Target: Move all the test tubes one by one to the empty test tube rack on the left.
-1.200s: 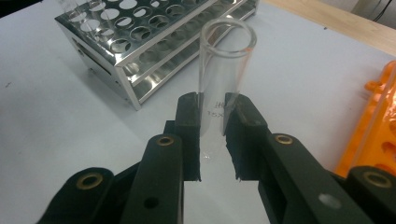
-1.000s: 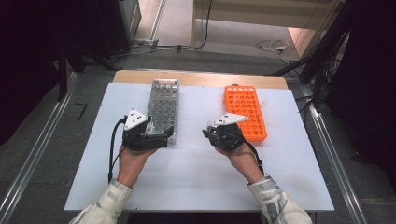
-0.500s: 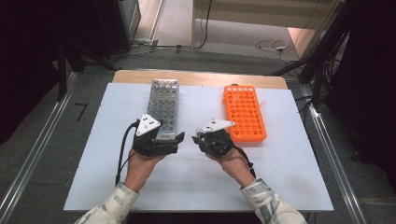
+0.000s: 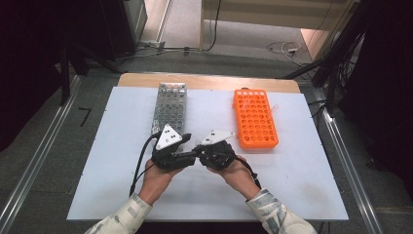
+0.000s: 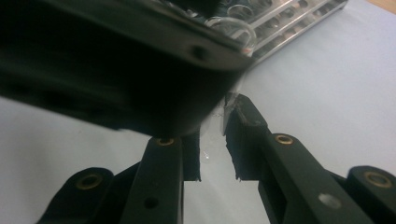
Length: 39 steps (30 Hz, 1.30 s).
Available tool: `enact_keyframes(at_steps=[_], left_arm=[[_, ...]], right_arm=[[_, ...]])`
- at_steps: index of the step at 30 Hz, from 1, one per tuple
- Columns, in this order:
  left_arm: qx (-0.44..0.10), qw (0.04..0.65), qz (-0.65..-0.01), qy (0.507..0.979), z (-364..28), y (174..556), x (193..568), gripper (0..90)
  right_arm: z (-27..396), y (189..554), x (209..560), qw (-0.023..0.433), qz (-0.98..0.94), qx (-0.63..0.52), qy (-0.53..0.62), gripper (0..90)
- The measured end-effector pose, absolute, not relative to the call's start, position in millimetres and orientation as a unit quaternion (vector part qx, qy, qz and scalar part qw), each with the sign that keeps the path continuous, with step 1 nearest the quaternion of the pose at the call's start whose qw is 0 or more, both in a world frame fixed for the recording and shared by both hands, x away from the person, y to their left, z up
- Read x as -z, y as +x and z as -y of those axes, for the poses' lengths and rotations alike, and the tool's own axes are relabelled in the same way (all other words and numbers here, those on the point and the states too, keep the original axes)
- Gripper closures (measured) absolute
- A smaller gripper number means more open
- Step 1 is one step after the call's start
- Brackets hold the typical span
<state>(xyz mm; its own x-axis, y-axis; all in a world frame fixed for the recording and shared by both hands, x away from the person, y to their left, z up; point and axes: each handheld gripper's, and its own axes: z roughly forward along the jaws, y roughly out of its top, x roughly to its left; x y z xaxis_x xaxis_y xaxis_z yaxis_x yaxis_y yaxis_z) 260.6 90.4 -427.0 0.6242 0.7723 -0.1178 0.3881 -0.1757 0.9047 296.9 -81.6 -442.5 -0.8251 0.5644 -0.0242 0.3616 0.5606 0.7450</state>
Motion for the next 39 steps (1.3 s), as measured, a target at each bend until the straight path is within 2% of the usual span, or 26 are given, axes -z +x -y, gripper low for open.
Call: enact_keyframes(at_steps=[7,13,19,21,25,28,32,39], left_arm=[[-0.196,0.501,-0.384,0.750,-86.7,260.0,430.5,64.4],[-0.201,0.497,-0.382,0.753,-85.5,260.1,431.4,72.8],[-0.206,0.495,-0.383,0.752,-86.2,260.7,429.9,75.2],[-0.207,0.496,-0.384,0.751,-86.8,262.1,428.4,75.2],[-0.208,0.497,-0.391,0.746,-88.0,266.1,423.8,75.3],[-0.210,0.496,-0.397,0.743,-90.8,270.3,420.5,75.3],[-0.215,0.498,-0.411,0.733,-97.4,277.4,416.2,75.3],[-0.223,0.511,-0.433,0.708,-114.3,290.1,400.4,75.3]], right_arm=[[79.6,294.1,441.0,0.123,-0.872,-0.393,0.263,73.3],[80.6,295.0,440.8,0.118,-0.872,-0.394,0.265,73.3],[81.0,295.4,440.7,0.118,-0.870,-0.397,0.267,72.2],[81.5,296.0,440.0,0.113,-0.869,-0.401,0.265,64.4],[82.4,297.5,437.5,0.109,-0.869,-0.399,0.271,40.5],[84.1,299.3,436.5,0.110,-0.869,-0.397,0.276,31.4],[88.6,300.8,434.8,0.110,-0.867,-0.396,0.282,27.5],[97.0,304.1,431.6,0.114,-0.861,-0.401,0.291,26.3]])
